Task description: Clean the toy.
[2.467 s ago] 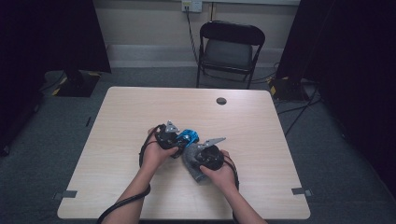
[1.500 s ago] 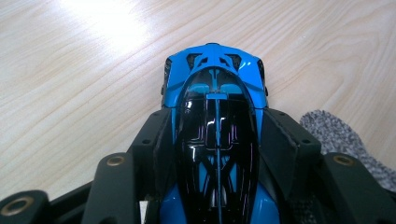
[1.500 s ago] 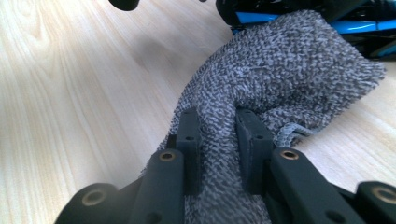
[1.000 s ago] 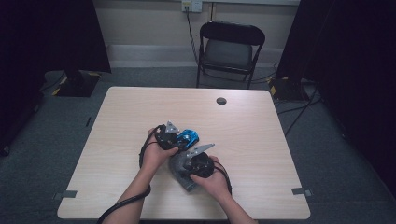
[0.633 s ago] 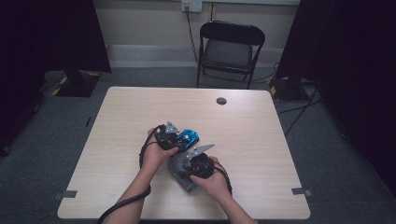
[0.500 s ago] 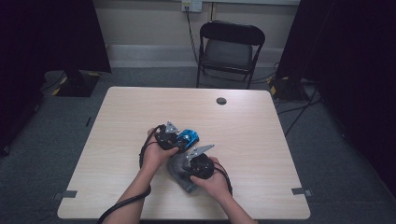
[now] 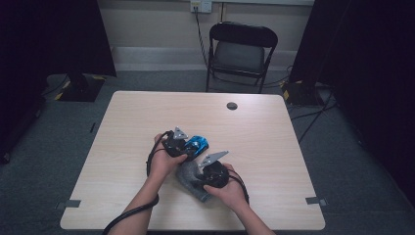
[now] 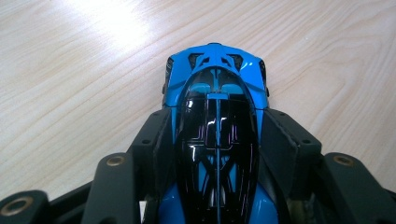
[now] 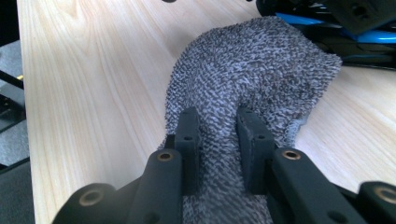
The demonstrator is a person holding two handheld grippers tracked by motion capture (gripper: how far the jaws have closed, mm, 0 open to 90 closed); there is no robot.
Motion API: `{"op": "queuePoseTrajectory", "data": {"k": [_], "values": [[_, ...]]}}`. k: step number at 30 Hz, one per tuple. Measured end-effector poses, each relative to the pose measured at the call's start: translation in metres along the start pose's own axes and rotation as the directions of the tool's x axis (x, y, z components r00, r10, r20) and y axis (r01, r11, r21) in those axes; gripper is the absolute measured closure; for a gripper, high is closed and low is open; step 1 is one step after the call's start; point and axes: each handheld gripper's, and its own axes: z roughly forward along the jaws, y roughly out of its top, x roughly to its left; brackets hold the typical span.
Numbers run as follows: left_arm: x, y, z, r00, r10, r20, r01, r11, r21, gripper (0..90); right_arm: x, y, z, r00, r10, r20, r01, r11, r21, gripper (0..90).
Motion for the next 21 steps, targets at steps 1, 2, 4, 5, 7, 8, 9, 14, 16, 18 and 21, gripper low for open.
{"op": "queuePoseTrajectory", "data": {"k": [1,2,4,5,7,8,9,14,16,18,21], "values": [[0.000,0.000,0.000,1.0000,0.000,-0.002,0.000,1.0000,0.001,44.9,-0.001,-0.001,-0.001,1.0000,-0.004,-0.001,0.004,1.000,0.001,72.0],[0.000,0.000,0.000,1.0000,-0.002,0.003,0.002,1.0000,0.003,44.9,-0.002,-0.002,-0.003,1.0000,-0.005,0.003,0.005,1.000,0.001,71.9],[0.000,0.000,0.000,1.0000,0.001,0.003,-0.001,1.0000,0.002,44.9,-0.004,-0.004,-0.005,0.9999,-0.001,0.014,0.001,1.000,0.006,71.7],[0.000,0.000,0.000,1.0000,-0.002,0.002,0.002,1.0000,-0.002,44.9,-0.006,-0.006,-0.007,0.9999,0.003,0.015,-0.003,1.000,0.001,71.3],[0.000,0.000,0.000,1.0000,0.001,-0.001,-0.001,1.0000,-0.002,44.9,-0.009,-0.008,-0.008,0.9997,0.014,0.020,-0.013,1.000,-0.004,70.3],[0.000,0.000,0.000,1.0000,0.005,0.001,-0.005,1.0000,0.003,44.9,-0.009,-0.009,-0.008,0.9997,0.015,0.020,-0.015,1.000,-0.001,69.9],[0.000,0.000,-0.001,1.0000,0.009,-0.002,-0.009,0.9999,0.007,44.9,-0.010,-0.010,-0.008,0.9997,0.011,0.021,-0.011,1.000,0.002,69.2],[0.000,0.000,-0.001,1.0000,-0.004,-0.002,0.004,1.0000,0.001,45.1,-0.009,-0.011,-0.007,0.9997,0.003,0.023,-0.003,1.000,0.012,64.4],[0.000,0.000,-0.002,0.9999,-0.011,-0.002,0.011,0.9999,0.002,44.6,-0.010,-0.012,-0.008,0.9992,-0.003,0.039,0.002,1.000,0.015,59.3],[0.000,0.001,-0.004,0.9998,-0.017,0.005,0.017,0.9998,0.008,42.1,-0.011,-0.011,-0.011,0.9987,0.003,0.052,-0.003,1.000,0.008,55.6],[-0.001,0.004,-0.009,0.9995,-0.020,0.023,0.020,0.9998,0.003,41.9,-0.016,-0.011,-0.018,0.9978,0.008,0.065,-0.007,1.000,-0.009,51.4]]}}
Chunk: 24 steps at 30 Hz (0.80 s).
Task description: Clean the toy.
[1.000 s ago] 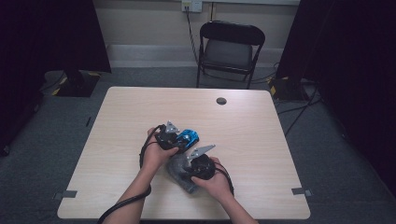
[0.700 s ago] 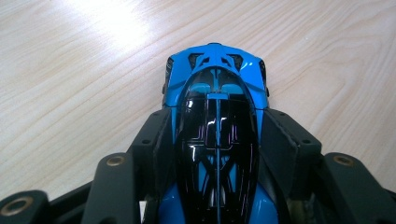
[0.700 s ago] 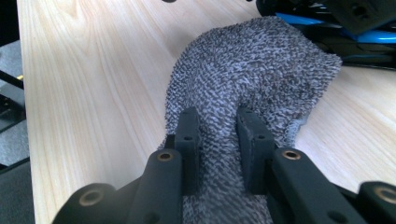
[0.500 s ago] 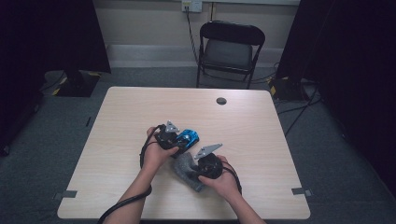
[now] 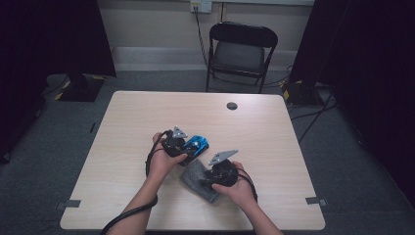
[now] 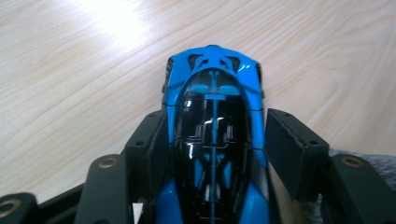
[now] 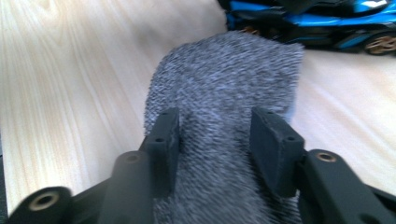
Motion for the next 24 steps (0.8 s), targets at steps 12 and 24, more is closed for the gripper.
{"op": "queuePoseTrajectory", "data": {"k": [12,24], "values": [[-0.019,-0.007,-0.026,0.9971,0.061,0.046,-0.059,0.9974,-0.043,40.1,-0.017,-0.006,-0.018,0.9950,0.071,0.071,-0.068,0.997,-0.046,39.8],[-0.053,-0.030,-0.029,0.9792,0.099,0.177,-0.087,0.9932,-0.078,37.7,-0.031,-0.003,-0.032,0.9820,0.088,0.167,-0.081,0.996,-0.044,36.2]]}}
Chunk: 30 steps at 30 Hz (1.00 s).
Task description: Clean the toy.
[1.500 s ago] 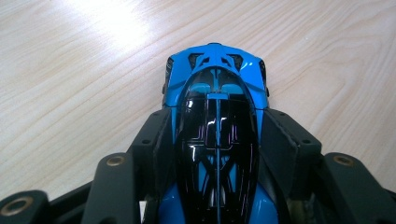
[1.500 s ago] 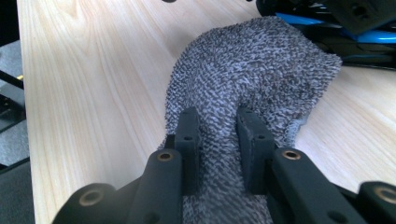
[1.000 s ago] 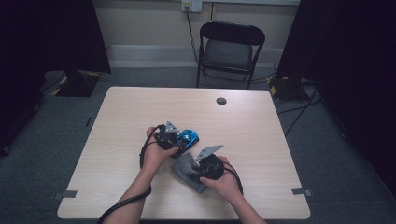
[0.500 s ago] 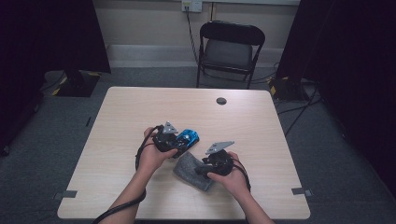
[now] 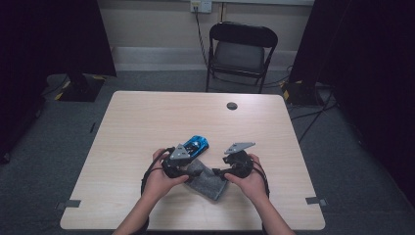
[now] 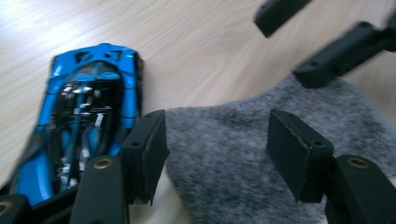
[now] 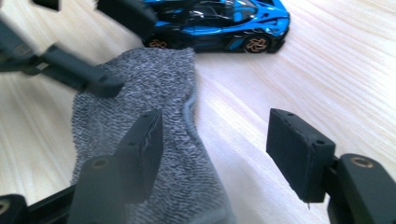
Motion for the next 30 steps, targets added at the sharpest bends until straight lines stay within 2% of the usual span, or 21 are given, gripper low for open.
{"op": "queuePoseTrajectory", "data": {"k": [3,8,12,16,18,20,23,27,30], "values": [[-0.006,-0.001,0.001,0.9999,0.011,0.000,-0.011,0.9999,0.011,35.3,-0.003,0.002,-0.002,0.9998,0.014,0.014,-0.014,1.000,-0.002,35.0],[-0.014,0.001,0.008,0.9997,0.025,0.007,-0.025,0.9997,0.000,34.9,-0.003,0.005,-0.004,0.9994,0.026,0.023,-0.025,1.000,-0.005,34.1],[-0.018,-0.002,0.017,0.9991,0.041,0.009,-0.042,0.9987,0.031,34.9,-0.003,0.007,-0.004,0.9990,0.036,0.027,-0.035,0.999,-0.010,33.2],[-0.019,-0.007,0.023,0.9989,0.045,0.008,-0.046,0.9974,0.056,35.3,-0.004,0.010,-0.003,0.9989,0.025,0.040,-0.025,1.000,-0.005,31.1],[-0.020,-0.012,0.026,0.9983,0.058,0.013,-0.058,0.9958,0.071,35.4,-0.006,0.013,0.000,0.9989,0.036,0.030,-0.035,0.999,-0.020,30.0],[-0.022,-0.016,0.028,0.9969,0.079,0.010,-0.079,0.9947,0.065,37.3,-0.007,0.015,0.003,0.9987,0.041,0.028,-0.041,0.999,-0.027,28.9],[-0.020,-0.017,0.027,0.9954,0.093,0.023,-0.095,0.9934,0.064,43.9,-0.011,0.019,0.012,0.9989,0.043,0.021,-0.042,0.999,-0.034,28.1],[-0.020,-0.016,0.024,0.9979,0.056,0.034,-0.059,0.9944,0.087,63.6,-0.014,0.025,0.025,0.9988,0.050,0.004,-0.049,0.998,-0.029,28.1],[-0.018,-0.013,0.022,0.9986,0.022,0.049,-0.027,0.9936,0.110,73.1,-0.015,0.031,0.034,0.9983,0.057,-0.010,-0.057,0.997,-0.050,28.1]]}}
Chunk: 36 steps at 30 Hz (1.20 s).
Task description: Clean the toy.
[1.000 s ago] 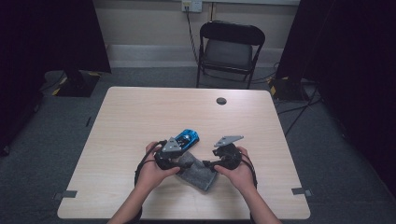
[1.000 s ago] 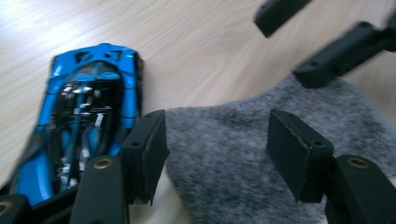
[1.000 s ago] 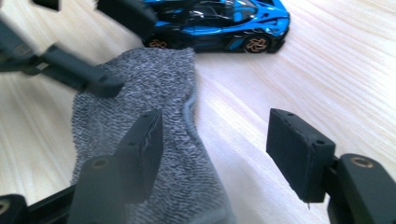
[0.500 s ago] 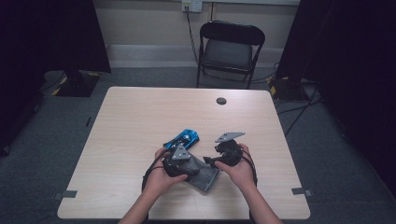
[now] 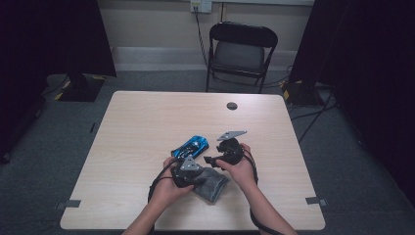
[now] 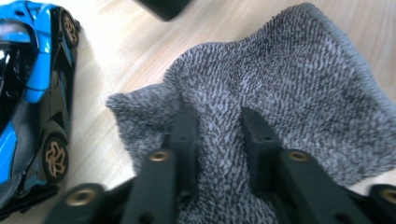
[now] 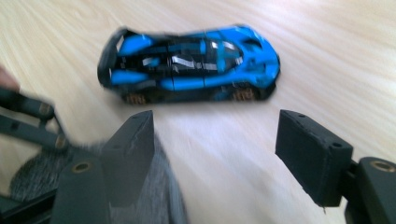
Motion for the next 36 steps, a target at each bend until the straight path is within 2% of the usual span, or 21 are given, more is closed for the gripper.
{"op": "queuePoseTrajectory", "data": {"k": [4,7,13,18,22,24,28,31,36], "values": [[0.001,-0.002,-0.011,0.9999,-0.008,0.011,0.008,1.0000,0.003,75.1,0.001,0.009,0.009,0.9999,-0.012,-0.003,0.012,1.000,-0.019,27.7],[0.003,-0.008,-0.023,0.9997,-0.024,0.006,0.024,0.9996,-0.013,75.6,0.003,0.017,0.015,0.9995,-0.015,-0.027,0.014,0.999,-0.031,26.9],[0.014,-0.029,-0.047,0.9966,-0.082,-0.004,0.082,0.9963,-0.025,75.6,0.009,0.032,0.035,0.9988,-0.023,-0.043,0.022,0.999,-0.030,25.7],[0.022,-0.044,-0.064,0.9914,-0.129,-0.022,0.128,0.9906,-0.050,75.5,0.020,0.043,0.053,0.9967,-0.061,-0.054,0.059,0.998,-0.030,24.0],[0.028,-0.053,-0.067,0.9872,-0.156,-0.035,0.153,0.9861,-0.064,75.4,0.027,0.045,0.068,0.9949,-0.078,-0.064,0.077,0.997,-0.014,20.7],[0.030,-0.055,-0.069,0.9870,-0.155,-0.041,0.153,0.9861,-0.066,75.3,0.029,0.046,0.074,0.9945,-0.088,-0.057,0.088,0.996,-0.011,19.9],[0.029,-0.057,-0.071,0.9866,-0.158,-0.042,0.155,0.9858,-0.065,75.1,0.027,0.045,0.078,0.9934,-0.105,-0.047,0.105,0.994,-0.003,14.2],[0.030,-0.059,-0.071,0.9851,-0.166,-0.046,0.162,0.9842,-0.071,75.1,0.024,0.044,0.079,0.9901,-0.131,-0.051,0.132,0.991,0.009,14.2],[0.033,-0.061,-0.072,0.9827,-0.179,-0.049,0.174,0.9815,-0.079,74.8,0.022,0.042,0.082,0.9840,-0.177,-0.020,0.177,0.984,0.015,12.0]]}}
